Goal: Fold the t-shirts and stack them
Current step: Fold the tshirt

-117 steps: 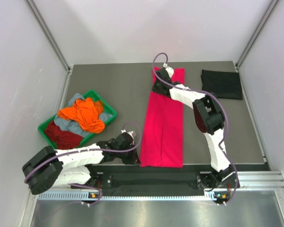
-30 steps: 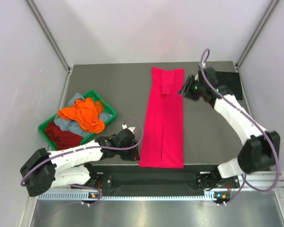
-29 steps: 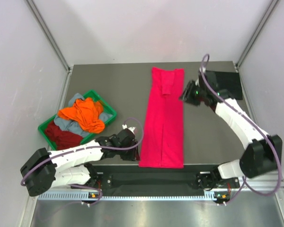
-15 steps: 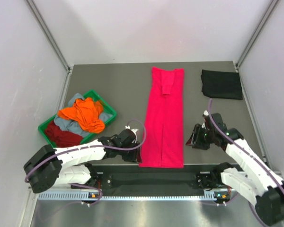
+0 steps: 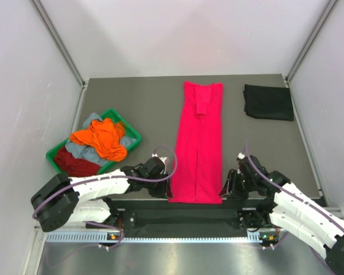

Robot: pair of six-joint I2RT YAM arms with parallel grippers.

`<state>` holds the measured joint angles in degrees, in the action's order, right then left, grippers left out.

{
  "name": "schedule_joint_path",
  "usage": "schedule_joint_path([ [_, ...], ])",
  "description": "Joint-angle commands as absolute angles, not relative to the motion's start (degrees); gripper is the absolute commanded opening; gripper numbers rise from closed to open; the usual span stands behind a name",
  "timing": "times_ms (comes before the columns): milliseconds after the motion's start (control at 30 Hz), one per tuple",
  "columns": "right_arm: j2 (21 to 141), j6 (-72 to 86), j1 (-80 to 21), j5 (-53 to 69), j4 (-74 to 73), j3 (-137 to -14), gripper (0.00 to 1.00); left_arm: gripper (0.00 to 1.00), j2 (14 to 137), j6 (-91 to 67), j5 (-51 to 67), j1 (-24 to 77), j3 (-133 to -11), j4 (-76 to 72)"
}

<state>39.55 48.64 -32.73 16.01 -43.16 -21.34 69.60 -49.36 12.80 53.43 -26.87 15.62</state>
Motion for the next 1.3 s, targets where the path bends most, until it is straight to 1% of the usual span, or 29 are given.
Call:
schedule_joint_path([
  [0, 40.3, 53.3, -36.7, 14.7, -39.0, -20.1, 0.44, 0.37, 68.9, -49.6, 11.5, 53.3, -26.0, 14.8],
  [433, 41.7, 58.6, -42.4, 12.4, -34.1, -17.1, 0.42, 0.35, 68.0, -50.1, 11.4, 53.3, -25.1, 16.1],
  [600, 41.3, 59.0, -43.3, 10.3, -35.3, -17.3, 0.37, 0.34, 68.3, -50.2, 11.5, 53.3, -25.0, 16.1],
  [700, 41.3, 59.7, -43.6, 10.6, -34.1, -16.3, 0.33, 0.33, 68.6, -50.2, 11.7, 53.3, -25.1, 16.1],
  [767, 41.9, 59.9, -43.8, 10.8, -33.6, -15.9, 0.32, 0.31, 68.7, -50.2, 11.9, 53.3, -25.1, 15.9],
  [1033, 42.2, 60.2, -44.4, 10.3, -33.6, -15.9, 0.33, 0.28, 70.6, -50.4, 13.7, 53.5, -25.0, 14.9],
  [1133, 42.2, 60.6, -44.5, 10.4, -33.3, -16.3, 0.29, 0.21, 69.9, -50.9, 13.7, 53.7, -25.0, 14.9],
  [1167, 42.1, 60.7, -44.6, 10.3, -33.6, -16.3, 0.24, 0.15, 69.5, -50.9, 13.8, 53.7, -25.0, 14.9],
  [1200, 41.7, 61.1, -44.6, 10.0, -34.0, -16.7, 0.2, 0.04, 69.3, -50.9, 13.9, 53.8, -25.4, 14.9],
  [1233, 40.6, 61.3, -44.6, 9.9, -34.2, -16.8, 0.16, 0.0, 68.8, -50.8, 13.8, 53.7, -25.7, 15.1],
  [1267, 40.0, 61.5, -44.6, 9.8, -34.5, -17.0, 0.07, 0.0, 68.6, -50.5, 13.7, 53.7, -26.3, 16.1],
])
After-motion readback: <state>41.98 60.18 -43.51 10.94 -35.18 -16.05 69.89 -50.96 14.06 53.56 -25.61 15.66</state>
